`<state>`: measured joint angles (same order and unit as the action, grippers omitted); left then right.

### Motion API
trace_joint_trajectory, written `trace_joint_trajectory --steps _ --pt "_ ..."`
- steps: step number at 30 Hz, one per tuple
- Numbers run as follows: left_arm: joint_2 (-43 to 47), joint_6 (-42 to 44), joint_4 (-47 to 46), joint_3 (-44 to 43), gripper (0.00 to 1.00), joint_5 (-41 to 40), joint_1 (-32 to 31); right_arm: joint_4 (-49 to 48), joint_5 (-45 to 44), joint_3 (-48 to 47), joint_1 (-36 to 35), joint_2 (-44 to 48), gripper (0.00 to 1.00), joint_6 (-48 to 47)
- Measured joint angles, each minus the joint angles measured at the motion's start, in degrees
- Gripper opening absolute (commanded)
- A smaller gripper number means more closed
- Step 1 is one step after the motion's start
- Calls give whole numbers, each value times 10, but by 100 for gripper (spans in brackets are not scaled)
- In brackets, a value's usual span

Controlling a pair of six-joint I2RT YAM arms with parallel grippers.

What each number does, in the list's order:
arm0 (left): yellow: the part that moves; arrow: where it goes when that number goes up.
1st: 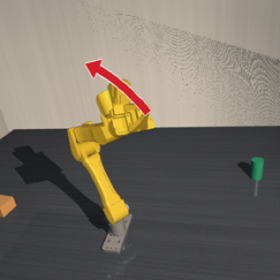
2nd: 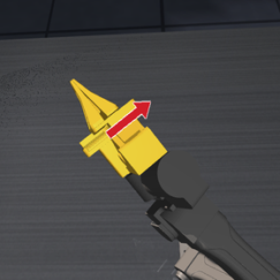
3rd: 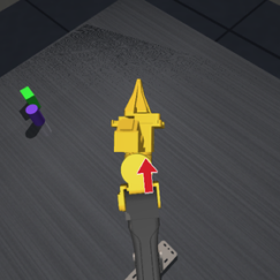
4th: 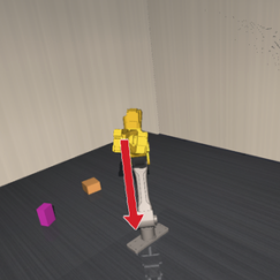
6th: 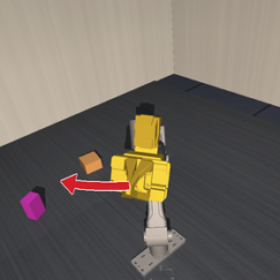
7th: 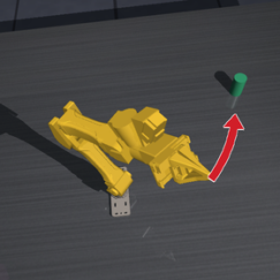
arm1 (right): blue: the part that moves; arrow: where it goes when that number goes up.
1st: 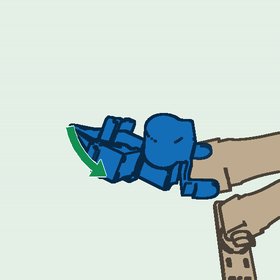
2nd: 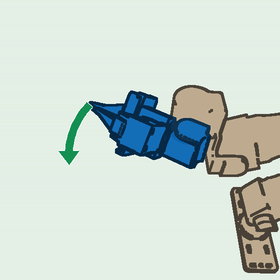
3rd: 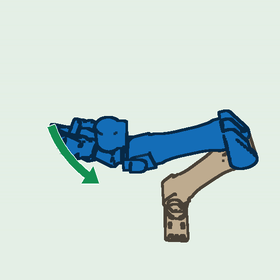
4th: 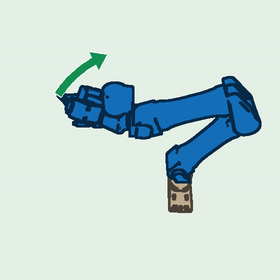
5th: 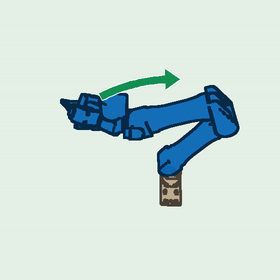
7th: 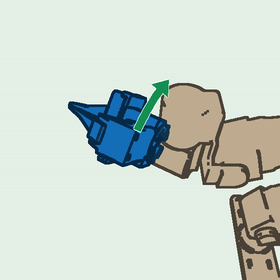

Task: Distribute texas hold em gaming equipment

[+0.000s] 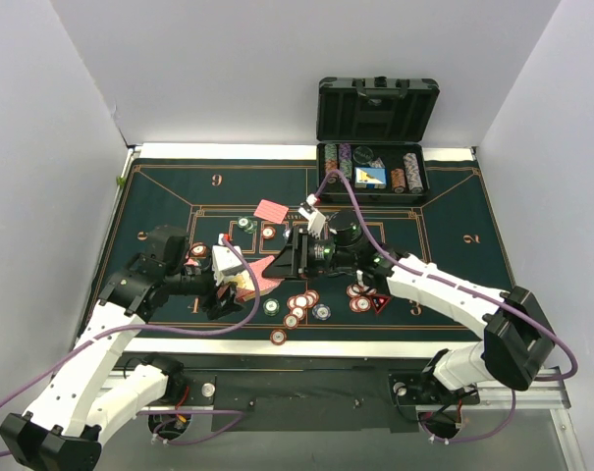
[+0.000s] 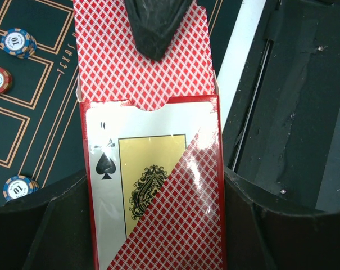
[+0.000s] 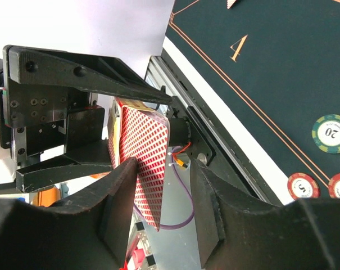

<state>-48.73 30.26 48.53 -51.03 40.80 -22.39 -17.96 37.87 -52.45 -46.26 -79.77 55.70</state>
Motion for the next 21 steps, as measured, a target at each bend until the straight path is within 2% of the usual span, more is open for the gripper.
trace_joint_trajectory --steps 8,12,17,21 --pt "-1 0 0 0 0 -3 1 -21 5 31 38 19 30 24" --pt "-1 0 0 0 0 -2 1 -27 6 40 53 27 20 34" --pt "-1 0 -1 0 0 -2 1 -33 7 45 66 42 1 48" --pt "-1 0 -4 0 0 -2 1 -34 12 49 80 60 0 56"
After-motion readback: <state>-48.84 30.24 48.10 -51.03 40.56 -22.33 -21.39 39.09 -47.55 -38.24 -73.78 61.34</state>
